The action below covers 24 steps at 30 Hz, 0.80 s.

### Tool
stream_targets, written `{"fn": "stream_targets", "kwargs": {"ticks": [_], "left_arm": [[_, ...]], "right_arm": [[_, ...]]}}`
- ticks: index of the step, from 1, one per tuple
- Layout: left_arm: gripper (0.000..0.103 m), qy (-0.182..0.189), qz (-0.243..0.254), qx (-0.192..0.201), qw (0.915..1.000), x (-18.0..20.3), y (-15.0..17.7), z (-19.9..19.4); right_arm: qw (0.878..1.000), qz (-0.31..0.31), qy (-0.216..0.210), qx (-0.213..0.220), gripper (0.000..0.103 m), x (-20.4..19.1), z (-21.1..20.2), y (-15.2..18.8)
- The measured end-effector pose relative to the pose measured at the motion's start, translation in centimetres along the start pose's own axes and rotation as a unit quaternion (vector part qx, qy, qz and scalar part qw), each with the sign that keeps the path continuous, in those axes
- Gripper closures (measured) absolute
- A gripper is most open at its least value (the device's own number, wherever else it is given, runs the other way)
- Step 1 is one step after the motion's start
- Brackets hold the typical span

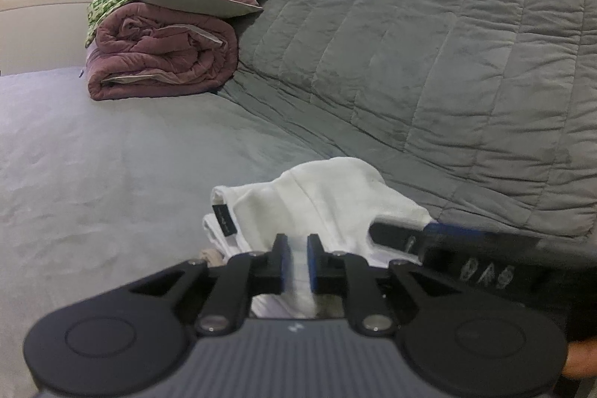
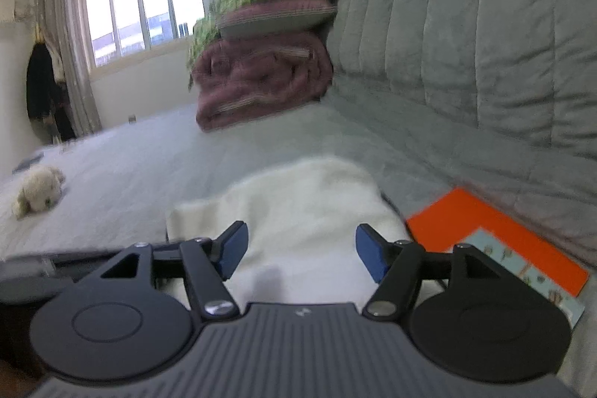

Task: Fold clothes
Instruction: 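Lower the white shirt onto the clothes stack with both grippers, then open both grippers and pull them back from the stacked shirt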

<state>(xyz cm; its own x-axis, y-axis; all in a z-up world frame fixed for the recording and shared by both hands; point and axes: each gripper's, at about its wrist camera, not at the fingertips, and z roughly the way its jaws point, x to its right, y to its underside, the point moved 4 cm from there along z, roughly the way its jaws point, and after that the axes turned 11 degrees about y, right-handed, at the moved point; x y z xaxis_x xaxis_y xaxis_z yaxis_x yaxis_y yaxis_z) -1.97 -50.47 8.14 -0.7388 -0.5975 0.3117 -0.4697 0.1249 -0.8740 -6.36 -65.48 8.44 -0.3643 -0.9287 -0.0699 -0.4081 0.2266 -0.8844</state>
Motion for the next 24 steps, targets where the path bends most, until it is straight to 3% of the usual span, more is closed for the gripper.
{"fn": "stream_targets", "kwargs": {"ticks": [6,14,16,17,18,20,24], "left_arm": [[0.091,-0.004,0.003,-0.004,1.0000,0.1,0.0,0.2],[0.090,-0.007,0.017,-0.011,0.9998,0.3,-0.1,-0.5],[0.085,-0.005,0.015,-0.014,0.9998,0.2,-0.4,-1.0],[0.075,-0.003,0.013,-0.015,0.9998,0.1,-0.6,-1.3],[0.056,-0.004,0.015,-0.016,0.9998,0.2,-0.9,-1.5],[0.040,-0.030,0.034,-0.012,0.9989,0.4,-1.3,-2.3],[0.040,-0.039,0.042,-0.014,0.9983,0.3,-1.6,-3.6]], "right_arm": [[1.000,-0.019,0.008,0.000,0.035,-0.1,0.7,0.7],[1.000,0.009,0.007,0.027,0.035,0.6,-0.7,0.0],[0.999,0.007,0.012,0.031,0.035,0.5,-1.1,-0.1],[0.999,0.001,0.016,0.033,0.035,0.4,-1.4,-0.1],[0.999,-0.005,0.019,0.036,0.035,0.2,-1.7,-0.1],[0.999,-0.009,0.023,0.042,0.035,0.0,-2.2,-0.2],[0.998,0.001,0.033,0.045,0.035,-0.1,-2.8,-0.4]]}}
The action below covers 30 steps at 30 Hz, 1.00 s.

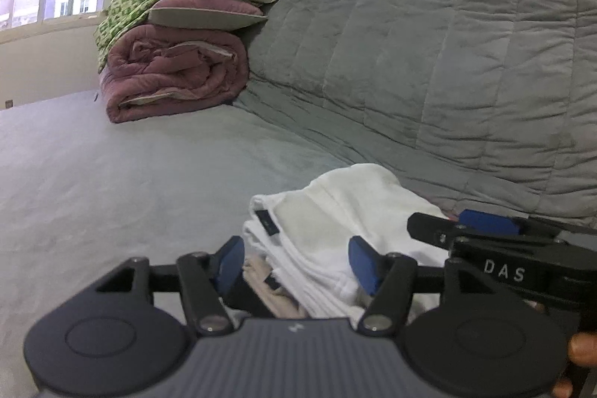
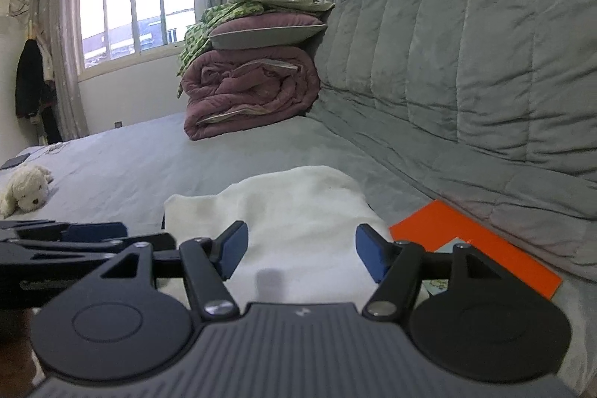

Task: Fold clothes
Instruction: 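Open both grippers and pull them back from the stacked shirt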

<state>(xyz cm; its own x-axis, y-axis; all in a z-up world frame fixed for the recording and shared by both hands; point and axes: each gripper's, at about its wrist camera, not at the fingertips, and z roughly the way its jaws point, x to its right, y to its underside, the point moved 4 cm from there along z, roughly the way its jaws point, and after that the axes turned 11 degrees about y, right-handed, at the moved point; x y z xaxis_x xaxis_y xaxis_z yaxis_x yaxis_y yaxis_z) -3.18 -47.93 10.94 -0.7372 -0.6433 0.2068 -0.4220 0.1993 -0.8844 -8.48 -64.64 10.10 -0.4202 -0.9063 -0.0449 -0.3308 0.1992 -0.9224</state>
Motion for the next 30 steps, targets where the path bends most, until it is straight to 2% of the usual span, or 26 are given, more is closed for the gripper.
{"fn": "stream_targets", "kwargs": {"ticks": [9,12,14,18,20,22,25,27,30], "left_arm": [[0.039,-0.039,0.012,-0.019,0.9990,-0.3,-0.3,-3.2],[0.036,-0.052,0.013,-0.023,0.9983,-0.5,0.1,-4.6],[0.031,-0.059,0.014,-0.027,0.9978,-0.9,0.5,-5.4],[0.029,-0.075,0.019,-0.041,0.9962,-1.9,1.5,-6.8],[0.026,-0.082,0.019,-0.045,0.9954,-2.6,1.9,-7.5],[0.021,-0.082,0.005,-0.046,0.9956,-3.4,2.1,-8.4],[0.017,-0.077,-0.009,-0.049,0.9958,-4.5,2.4,-9.5],[0.015,-0.079,-0.001,-0.053,0.9955,-4.8,2.8,-9.9],[0.013,-0.064,0.005,-0.057,0.9963,-4.6,3.0,-10.1]], "right_arm": [[0.999,0.025,0.027,0.000,0.032,-0.7,-2.8,1.3],[0.998,0.038,0.040,-0.004,0.029,-1.0,-4.0,1.8],[0.998,0.045,0.052,-0.002,0.023,-1.5,-4.9,2.2],[0.995,0.067,0.072,0.001,0.015,-2.5,-6.9,3.0],[0.995,0.079,0.068,0.001,0.005,-3.0,-7.3,3.1],[0.994,0.081,0.066,0.001,0.001,-3.6,-7.4,3.0],[0.993,0.079,0.083,-0.004,0.000,-4.1,-7.1,3.1],[0.992,0.084,0.089,-0.013,0.000,-4.2,-7.0,3.5],[0.991,0.082,0.103,-0.019,0.000,-4.4,-7.2,4.0]]}}
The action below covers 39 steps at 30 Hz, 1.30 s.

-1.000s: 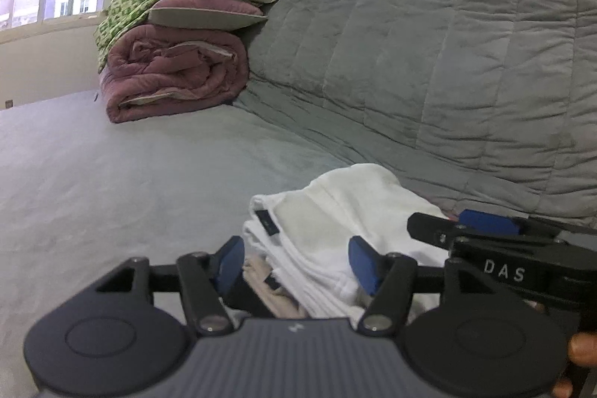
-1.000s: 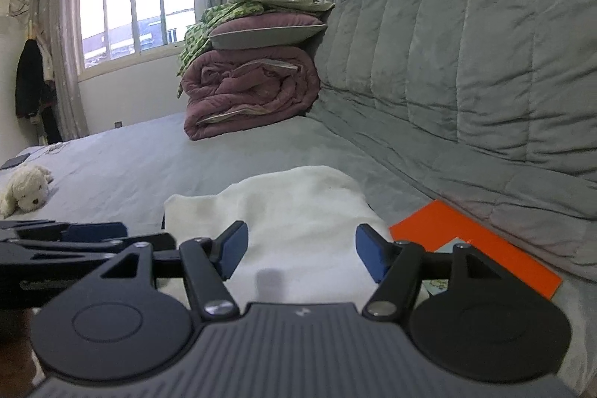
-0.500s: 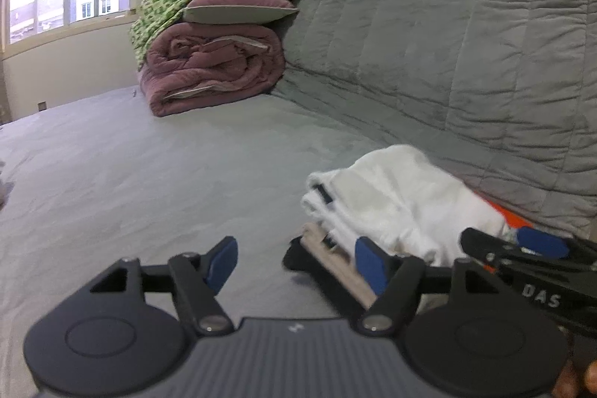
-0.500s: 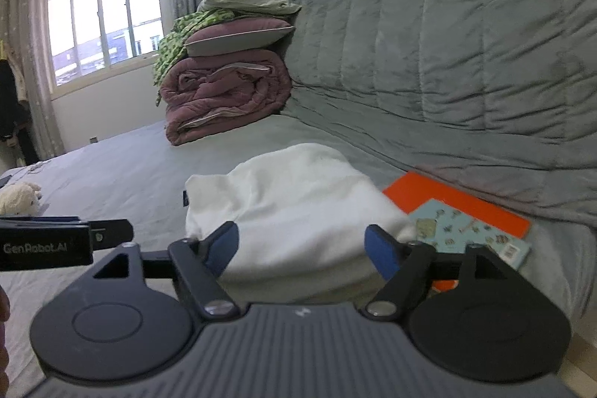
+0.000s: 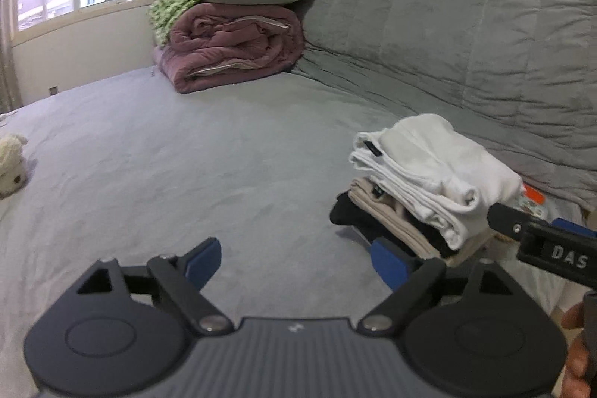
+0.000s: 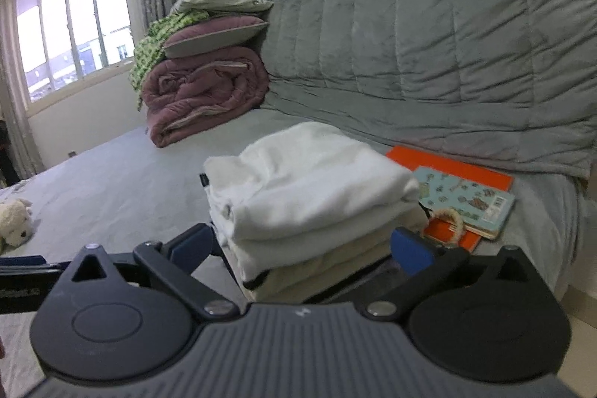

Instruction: Fold clothes

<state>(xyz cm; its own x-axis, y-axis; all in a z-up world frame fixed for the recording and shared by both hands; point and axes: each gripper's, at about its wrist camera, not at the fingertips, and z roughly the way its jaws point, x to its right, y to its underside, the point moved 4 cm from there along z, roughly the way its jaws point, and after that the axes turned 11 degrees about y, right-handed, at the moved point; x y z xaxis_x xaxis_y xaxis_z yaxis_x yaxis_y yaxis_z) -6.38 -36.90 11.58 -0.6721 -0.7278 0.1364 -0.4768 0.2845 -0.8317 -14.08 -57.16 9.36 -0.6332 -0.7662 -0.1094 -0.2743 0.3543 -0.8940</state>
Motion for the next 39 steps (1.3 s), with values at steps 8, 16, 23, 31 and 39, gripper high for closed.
{"fn": "stream_targets", "kwargs": {"ticks": [8,16,23,31,39], "left_arm": [[0.005,0.045,0.012,0.001,0.9989,0.9,0.4,0.1],[0.003,0.031,0.002,-0.010,0.9995,0.1,1.1,1.0],[0.001,0.009,0.019,-0.016,0.9997,0.4,1.2,1.3],[0.001,0.005,0.020,-0.017,0.9996,0.3,1.3,1.5],[0.001,-0.003,0.008,-0.014,0.9999,-0.7,1.5,1.8]], "right_arm": [[0.998,-0.042,0.052,-0.009,0.000,-0.2,-0.8,2.1],[0.997,-0.059,0.054,-0.022,0.000,-1.2,-0.2,2.5],[0.997,-0.054,0.055,-0.027,0.000,-0.7,0.0,2.4],[0.996,-0.046,0.064,-0.034,0.000,-0.4,0.2,2.4],[0.992,-0.090,0.081,-0.033,0.000,-1.3,0.3,2.9]]}}
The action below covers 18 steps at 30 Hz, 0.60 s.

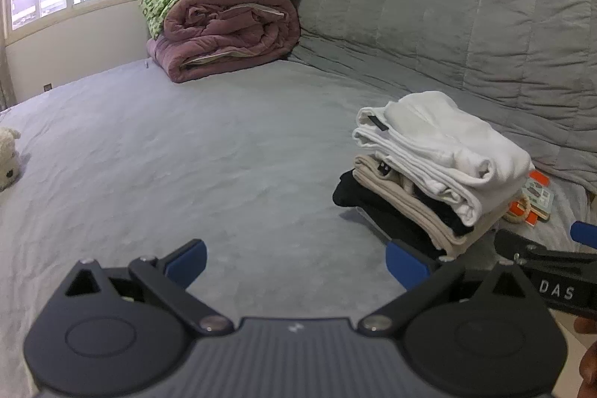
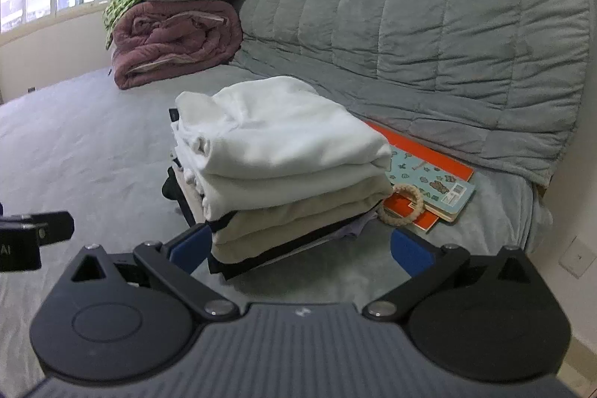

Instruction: Fold clothes

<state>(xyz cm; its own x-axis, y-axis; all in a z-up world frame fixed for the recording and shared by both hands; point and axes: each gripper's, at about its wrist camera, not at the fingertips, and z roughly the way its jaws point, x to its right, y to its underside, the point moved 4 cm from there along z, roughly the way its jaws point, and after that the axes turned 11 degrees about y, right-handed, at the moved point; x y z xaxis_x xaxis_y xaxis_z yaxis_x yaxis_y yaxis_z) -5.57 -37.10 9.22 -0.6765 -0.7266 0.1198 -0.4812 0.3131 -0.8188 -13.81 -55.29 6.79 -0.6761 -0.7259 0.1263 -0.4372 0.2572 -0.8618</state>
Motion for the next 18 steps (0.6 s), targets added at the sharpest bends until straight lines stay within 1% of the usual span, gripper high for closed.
{"fn": "stream_targets", "kwargs": {"ticks": [9,18], "left_arm": [[0.001,0.009,0.003,-0.011,0.9999,0.47,0.39,0.44],[0.001,0.009,0.000,-0.019,0.9998,0.61,0.61,0.90]], "right_arm": [[1.000,-0.006,0.004,-0.007,0.000,-0.03,0.28,0.07],[1.000,-0.008,0.008,-0.014,0.000,-0.12,0.48,0.21]]}}
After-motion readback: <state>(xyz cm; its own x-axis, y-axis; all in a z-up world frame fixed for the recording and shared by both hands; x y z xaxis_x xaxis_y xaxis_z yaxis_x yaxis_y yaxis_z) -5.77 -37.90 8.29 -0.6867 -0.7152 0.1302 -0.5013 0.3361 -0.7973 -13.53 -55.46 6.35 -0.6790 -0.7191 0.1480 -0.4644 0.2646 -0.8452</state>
